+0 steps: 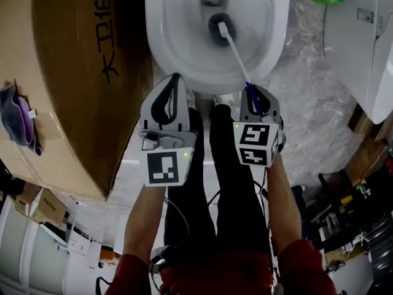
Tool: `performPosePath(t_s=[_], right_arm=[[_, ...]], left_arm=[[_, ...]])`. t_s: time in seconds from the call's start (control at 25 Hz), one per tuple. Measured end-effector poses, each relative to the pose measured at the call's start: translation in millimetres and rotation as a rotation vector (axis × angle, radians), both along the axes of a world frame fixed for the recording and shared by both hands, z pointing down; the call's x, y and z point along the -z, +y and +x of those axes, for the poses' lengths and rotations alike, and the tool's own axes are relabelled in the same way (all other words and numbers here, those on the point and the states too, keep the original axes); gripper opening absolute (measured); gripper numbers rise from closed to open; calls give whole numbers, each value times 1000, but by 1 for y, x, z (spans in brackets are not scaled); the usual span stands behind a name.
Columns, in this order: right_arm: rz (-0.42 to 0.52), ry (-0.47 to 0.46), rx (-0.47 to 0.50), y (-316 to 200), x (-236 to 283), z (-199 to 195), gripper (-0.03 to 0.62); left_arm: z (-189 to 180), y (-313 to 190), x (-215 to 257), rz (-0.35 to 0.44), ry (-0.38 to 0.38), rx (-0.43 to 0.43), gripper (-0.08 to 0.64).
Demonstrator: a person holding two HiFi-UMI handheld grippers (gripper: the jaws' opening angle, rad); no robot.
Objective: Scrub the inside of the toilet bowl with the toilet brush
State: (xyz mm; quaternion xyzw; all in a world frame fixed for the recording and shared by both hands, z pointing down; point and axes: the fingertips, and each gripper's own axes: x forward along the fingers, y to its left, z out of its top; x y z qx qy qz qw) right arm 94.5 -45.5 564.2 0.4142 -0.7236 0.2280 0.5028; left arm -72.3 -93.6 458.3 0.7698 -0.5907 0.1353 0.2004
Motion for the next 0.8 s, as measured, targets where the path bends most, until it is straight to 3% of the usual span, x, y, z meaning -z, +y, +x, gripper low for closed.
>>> performPosePath(t_s=[0.4,0.8], right_arm=[[71,25,-77,-38,1,22,61],[90,-25,-84,-87,-16,-8,61]], left_arm=[[0,-7,-4,-13,1,-1,12],[-15,-18,-9,-21,-6,19,12]])
